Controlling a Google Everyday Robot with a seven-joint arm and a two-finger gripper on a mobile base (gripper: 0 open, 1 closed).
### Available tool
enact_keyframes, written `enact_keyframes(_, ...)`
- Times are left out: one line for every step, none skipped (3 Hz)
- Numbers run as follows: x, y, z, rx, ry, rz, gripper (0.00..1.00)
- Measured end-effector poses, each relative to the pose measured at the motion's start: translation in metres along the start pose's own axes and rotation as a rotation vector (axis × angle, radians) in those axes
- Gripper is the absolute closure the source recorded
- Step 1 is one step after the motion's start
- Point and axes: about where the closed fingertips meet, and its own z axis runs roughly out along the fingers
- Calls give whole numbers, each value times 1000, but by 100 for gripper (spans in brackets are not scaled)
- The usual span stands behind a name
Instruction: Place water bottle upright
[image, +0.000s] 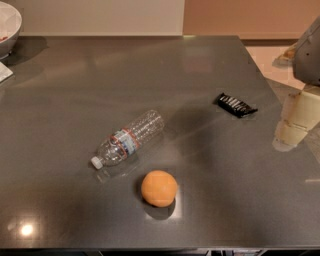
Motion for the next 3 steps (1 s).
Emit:
enact_keyframes(0,0,0,0,0,0,0)
enact_keyframes(-12,-5,0,-17,-20,-32,0)
enact_keyframes(-44,-13,3,-44,-75,-118,0)
